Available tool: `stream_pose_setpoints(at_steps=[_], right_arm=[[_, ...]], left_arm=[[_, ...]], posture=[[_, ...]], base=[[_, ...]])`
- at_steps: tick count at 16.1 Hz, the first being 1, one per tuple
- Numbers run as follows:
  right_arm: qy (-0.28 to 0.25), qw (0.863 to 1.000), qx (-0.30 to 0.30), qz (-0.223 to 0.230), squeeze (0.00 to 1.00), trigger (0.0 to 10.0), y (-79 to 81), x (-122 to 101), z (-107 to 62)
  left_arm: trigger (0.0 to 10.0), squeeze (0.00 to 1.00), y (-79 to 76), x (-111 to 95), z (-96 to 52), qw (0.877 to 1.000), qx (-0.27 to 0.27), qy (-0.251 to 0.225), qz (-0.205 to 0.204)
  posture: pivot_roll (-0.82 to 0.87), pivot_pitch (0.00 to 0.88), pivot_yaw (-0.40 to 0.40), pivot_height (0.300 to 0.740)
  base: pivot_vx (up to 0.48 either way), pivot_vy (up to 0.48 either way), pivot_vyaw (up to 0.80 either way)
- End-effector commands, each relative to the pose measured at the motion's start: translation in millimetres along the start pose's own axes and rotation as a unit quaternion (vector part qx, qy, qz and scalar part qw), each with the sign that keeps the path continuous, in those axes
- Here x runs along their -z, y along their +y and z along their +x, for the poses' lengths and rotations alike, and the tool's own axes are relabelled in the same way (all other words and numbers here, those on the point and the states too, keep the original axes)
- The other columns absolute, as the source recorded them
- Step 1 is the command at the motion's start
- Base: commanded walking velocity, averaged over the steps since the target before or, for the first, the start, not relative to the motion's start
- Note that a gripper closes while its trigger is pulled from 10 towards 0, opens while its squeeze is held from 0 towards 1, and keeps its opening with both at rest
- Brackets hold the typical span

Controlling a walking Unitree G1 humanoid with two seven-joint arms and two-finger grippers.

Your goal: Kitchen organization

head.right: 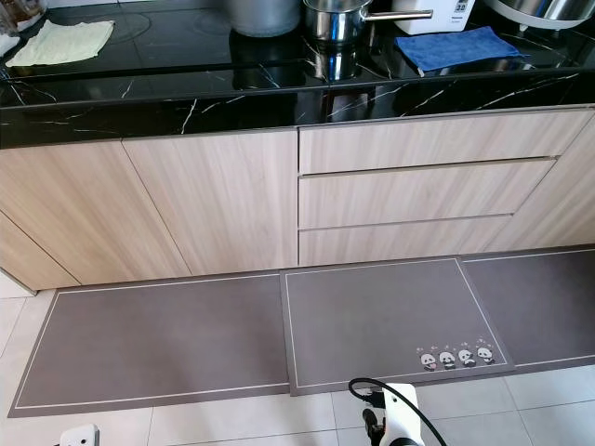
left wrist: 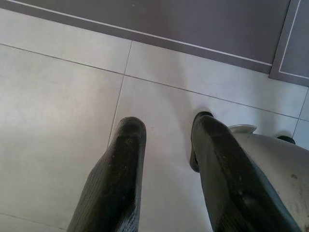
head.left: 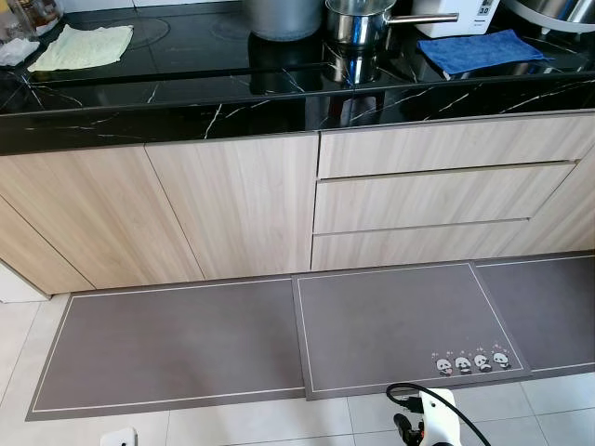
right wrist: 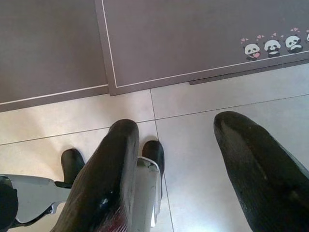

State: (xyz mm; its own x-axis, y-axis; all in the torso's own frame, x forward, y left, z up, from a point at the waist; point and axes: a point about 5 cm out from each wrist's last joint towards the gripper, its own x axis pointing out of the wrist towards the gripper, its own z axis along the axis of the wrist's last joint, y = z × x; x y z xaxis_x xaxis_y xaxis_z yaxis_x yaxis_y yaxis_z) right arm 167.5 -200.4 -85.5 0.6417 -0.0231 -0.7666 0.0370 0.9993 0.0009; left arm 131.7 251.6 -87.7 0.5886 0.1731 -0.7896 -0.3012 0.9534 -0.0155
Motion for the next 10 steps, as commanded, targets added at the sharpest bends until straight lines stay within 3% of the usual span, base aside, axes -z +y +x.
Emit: stream_pose_setpoints(at_steps=[1, 10], right_arm=[[0.061, 0.994, -0.083, 0.025, 0.0, 10.0, 35.0, 3.0, 5.0], [0.06, 0.994, -0.082, 0.026, 0.0, 10.0, 35.0, 2.5, 5.2]], left_arm=[[10.0, 0.0, -1.6, 17.5, -2.9, 0.988, 0.054, 0.089, 0.113], [10.0, 0.0, -1.8, 17.1, -2.7, 0.989, 0.054, 0.088, 0.11]], posture=[[-0.02, 0.178, 0.033, 0.74], [-0.03, 0.184, 0.032, 0.74]], base=[[0.0, 0.0, 0.0], [0.0, 0.0, 0.0]])
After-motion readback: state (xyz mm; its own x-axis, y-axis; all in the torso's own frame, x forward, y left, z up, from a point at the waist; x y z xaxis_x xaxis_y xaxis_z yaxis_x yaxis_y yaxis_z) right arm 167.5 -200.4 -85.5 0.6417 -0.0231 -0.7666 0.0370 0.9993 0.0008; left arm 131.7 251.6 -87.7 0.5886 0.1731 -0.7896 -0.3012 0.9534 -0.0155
